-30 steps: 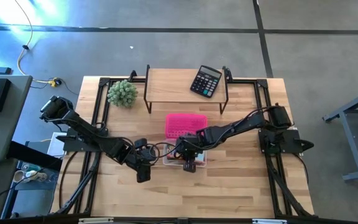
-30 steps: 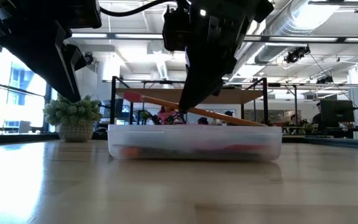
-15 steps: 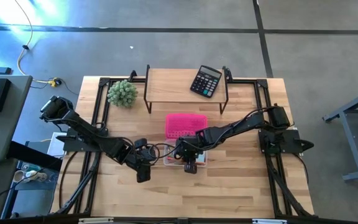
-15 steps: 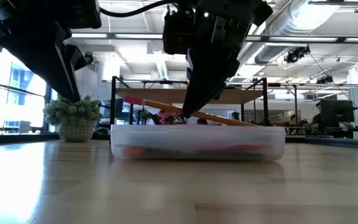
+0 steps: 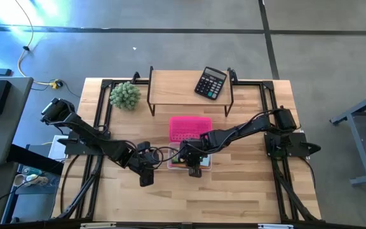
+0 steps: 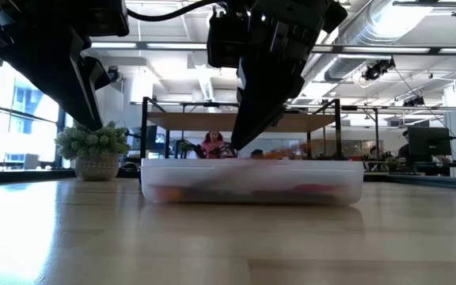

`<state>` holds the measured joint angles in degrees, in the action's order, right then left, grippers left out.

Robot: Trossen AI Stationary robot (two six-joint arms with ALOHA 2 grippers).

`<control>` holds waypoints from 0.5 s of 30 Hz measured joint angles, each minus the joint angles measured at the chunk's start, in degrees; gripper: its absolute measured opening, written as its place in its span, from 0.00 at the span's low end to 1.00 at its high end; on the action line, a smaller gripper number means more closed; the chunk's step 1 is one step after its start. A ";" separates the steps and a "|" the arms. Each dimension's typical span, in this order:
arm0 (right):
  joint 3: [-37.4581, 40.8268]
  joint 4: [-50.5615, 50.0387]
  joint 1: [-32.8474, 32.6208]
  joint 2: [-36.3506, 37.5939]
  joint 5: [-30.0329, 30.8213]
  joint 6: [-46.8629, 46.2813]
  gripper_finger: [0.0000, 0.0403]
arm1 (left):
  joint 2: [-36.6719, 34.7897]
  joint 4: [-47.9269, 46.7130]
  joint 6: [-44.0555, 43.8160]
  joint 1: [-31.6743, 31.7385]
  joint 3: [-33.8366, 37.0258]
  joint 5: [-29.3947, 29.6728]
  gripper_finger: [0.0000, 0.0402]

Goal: Pack school essentials
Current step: Return to Home Position

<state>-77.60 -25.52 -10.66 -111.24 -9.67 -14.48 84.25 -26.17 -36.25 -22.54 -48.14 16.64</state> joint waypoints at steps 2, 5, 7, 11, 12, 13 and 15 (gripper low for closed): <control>0.00 0.09 0.00 0.00 0.02 0.00 0.21 | 0.00 0.00 0.00 -0.01 0.00 0.00 0.26; 0.00 0.11 0.00 0.00 0.04 -0.02 0.25 | 0.00 0.00 0.00 -0.01 0.00 0.00 0.26; 0.00 0.09 0.01 0.05 0.04 -0.04 0.26 | 0.00 0.00 -0.04 -0.01 0.00 -0.02 0.26; 0.00 -0.41 0.17 0.65 -0.02 -0.02 0.26 | 0.00 0.00 -0.04 0.02 0.00 -1.02 0.26; 0.00 -1.16 0.17 0.90 -0.02 0.06 0.26 | 0.00 0.00 -0.03 -0.01 0.00 -1.15 0.26; 0.00 -1.25 0.17 1.12 -0.02 0.26 0.26 | 0.00 0.01 0.02 -0.01 0.00 -1.18 0.26; 0.00 -2.48 0.15 2.04 0.19 1.00 0.26 | 0.00 0.04 0.45 -0.01 0.00 -1.18 0.26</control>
<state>-77.60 -28.00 -10.50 -109.20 -9.48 -13.48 84.25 -26.13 -35.80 -22.55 -48.14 15.46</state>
